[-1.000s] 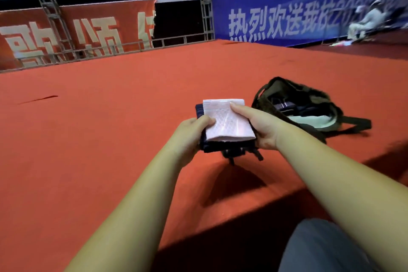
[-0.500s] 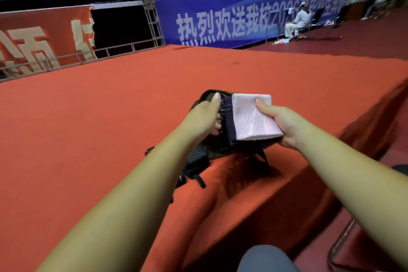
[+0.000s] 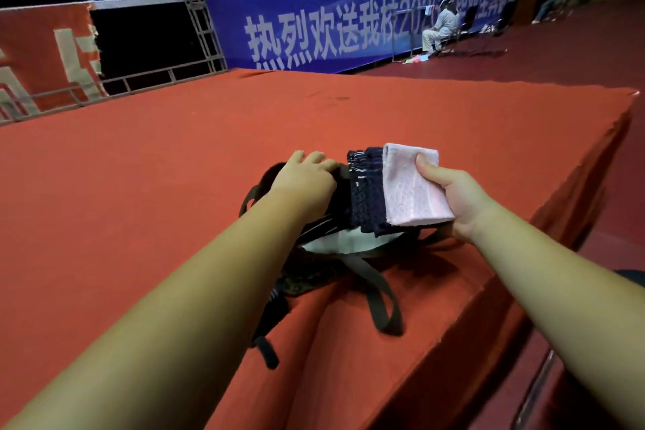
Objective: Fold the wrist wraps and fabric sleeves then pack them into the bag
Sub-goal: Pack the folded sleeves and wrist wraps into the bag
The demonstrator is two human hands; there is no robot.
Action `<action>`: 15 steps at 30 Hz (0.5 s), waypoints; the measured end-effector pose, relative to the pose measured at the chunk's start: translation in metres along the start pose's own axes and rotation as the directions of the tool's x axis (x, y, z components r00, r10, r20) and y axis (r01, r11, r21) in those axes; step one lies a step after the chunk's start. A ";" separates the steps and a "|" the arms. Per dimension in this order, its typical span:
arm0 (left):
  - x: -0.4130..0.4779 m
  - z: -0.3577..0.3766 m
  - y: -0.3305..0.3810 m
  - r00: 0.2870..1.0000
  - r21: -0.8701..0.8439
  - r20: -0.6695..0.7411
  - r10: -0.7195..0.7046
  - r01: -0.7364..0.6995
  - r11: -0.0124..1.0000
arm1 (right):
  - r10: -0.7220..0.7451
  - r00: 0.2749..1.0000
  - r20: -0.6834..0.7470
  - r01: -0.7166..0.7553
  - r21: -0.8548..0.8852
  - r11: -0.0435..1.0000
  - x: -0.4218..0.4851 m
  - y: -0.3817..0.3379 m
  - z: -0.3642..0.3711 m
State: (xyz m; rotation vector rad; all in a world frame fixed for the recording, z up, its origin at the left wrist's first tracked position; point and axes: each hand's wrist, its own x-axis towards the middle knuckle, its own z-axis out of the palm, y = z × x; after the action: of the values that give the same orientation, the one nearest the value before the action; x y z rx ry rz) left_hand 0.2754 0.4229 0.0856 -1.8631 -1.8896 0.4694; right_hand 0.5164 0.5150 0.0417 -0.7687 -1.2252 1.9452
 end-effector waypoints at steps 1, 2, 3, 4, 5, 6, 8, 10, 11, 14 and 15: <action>0.004 0.001 0.000 1.000 -0.011 -0.006 -0.004 0.004 1.000 | -0.004 1.000 0.023 0.003 0.009 1.000 0.004 0.001 0.001; 0.009 0.003 -0.004 1.000 -0.053 -0.021 -0.015 0.014 0.999 | -0.010 0.999 0.049 0.009 0.019 1.000 0.007 0.002 0.002; 0.014 0.004 -0.009 0.999 -0.123 -0.034 -0.030 0.026 0.992 | -0.017 0.997 0.075 0.015 0.024 1.000 0.011 0.003 0.004; 0.019 0.004 -0.014 0.998 -0.226 -0.051 -0.048 0.035 0.974 | -0.028 0.994 0.104 0.026 0.019 0.999 0.015 0.003 0.005; 0.024 0.004 -0.020 0.996 -0.351 -0.065 -0.061 0.035 0.936 | -0.040 0.990 0.135 0.040 0.000 0.999 0.019 0.002 0.007; 0.029 0.005 -0.025 0.995 -0.482 -0.081 -0.062 0.015 0.876 | -0.052 0.985 0.168 0.058 -0.032 0.998 0.024 0.001 0.009; 0.037 0.006 -0.032 0.991 -0.716 -0.123 -0.050 -0.054 0.697 | -0.059 0.973 0.224 0.086 -0.112 0.990 0.034 -0.001 0.016; 0.042 0.010 -0.038 0.991 -0.906 -0.080 -0.105 -0.028 0.423 | -0.065 0.965 0.255 0.107 -0.156 0.982 0.046 -0.003 0.024; 0.043 0.010 -0.042 0.991 -0.937 -0.047 -0.127 0.000 0.349 | -0.072 0.963 0.259 0.118 -0.165 0.979 0.051 -0.005 0.027; 0.049 0.010 -0.056 0.984 -0.941 0.061 -0.168 0.113 0.319 | -0.090 0.965 0.246 0.144 -0.209 0.967 0.067 -0.010 0.032; 0.050 0.009 -0.060 0.977 -0.947 0.087 -0.194 0.142 0.287 | -0.095 0.966 0.238 0.153 -0.238 0.959 0.071 -0.012 0.032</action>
State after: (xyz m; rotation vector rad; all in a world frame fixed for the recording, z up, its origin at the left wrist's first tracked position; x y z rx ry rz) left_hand 0.2202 0.4717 0.1132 -2.1569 -2.5533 -1.0879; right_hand 0.4532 0.5599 0.0567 -0.5895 -1.6454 1.8291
